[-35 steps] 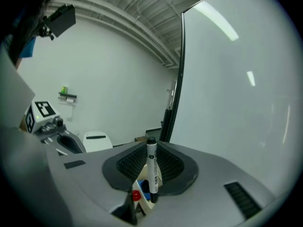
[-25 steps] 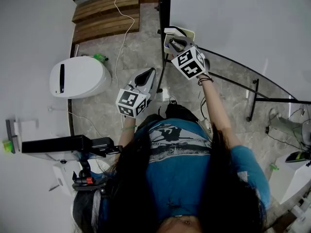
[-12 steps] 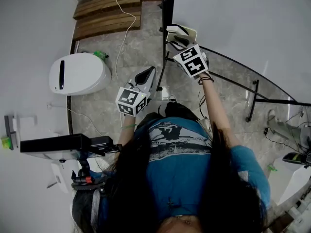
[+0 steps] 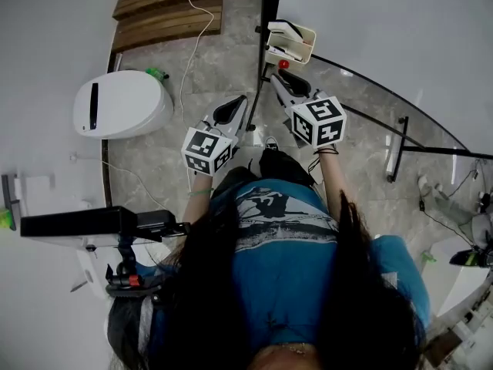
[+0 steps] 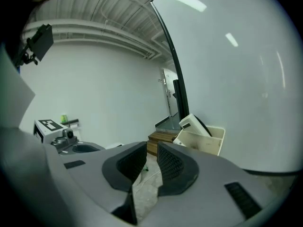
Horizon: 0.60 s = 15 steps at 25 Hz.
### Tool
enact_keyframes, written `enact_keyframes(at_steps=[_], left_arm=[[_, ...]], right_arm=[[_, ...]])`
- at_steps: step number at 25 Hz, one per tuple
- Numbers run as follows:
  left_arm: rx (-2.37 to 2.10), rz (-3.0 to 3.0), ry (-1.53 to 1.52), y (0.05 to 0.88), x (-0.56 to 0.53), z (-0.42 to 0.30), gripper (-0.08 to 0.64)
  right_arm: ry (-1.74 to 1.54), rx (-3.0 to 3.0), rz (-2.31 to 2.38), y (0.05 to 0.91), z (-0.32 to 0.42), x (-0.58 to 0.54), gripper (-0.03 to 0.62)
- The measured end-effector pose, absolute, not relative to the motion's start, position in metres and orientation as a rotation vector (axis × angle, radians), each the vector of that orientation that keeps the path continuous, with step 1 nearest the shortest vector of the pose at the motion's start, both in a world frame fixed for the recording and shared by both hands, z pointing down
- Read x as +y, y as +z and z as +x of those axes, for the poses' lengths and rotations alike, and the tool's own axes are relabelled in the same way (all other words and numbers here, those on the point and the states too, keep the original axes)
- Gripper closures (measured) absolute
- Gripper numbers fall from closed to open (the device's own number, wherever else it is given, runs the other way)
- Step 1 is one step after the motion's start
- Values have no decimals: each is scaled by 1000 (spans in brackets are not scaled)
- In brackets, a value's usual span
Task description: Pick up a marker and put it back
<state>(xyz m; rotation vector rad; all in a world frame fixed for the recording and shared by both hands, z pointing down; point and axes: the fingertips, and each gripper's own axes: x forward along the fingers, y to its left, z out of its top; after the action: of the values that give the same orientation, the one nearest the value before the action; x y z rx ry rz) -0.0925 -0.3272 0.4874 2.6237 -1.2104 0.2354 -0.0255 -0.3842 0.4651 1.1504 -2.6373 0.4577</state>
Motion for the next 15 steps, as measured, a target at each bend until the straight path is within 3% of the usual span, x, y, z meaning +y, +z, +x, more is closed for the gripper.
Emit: enact_keyframes(at_steps=[5, 15], left_arm=[[-1151, 2619, 250, 505, -304, -93, 557], [-1036, 2601, 279, 523, -180, -117, 557]], right_arm=[[602, -2634, 1178, 488, -34, -342, 557], [690, -2550, 1224, 509, -59, -200, 575]])
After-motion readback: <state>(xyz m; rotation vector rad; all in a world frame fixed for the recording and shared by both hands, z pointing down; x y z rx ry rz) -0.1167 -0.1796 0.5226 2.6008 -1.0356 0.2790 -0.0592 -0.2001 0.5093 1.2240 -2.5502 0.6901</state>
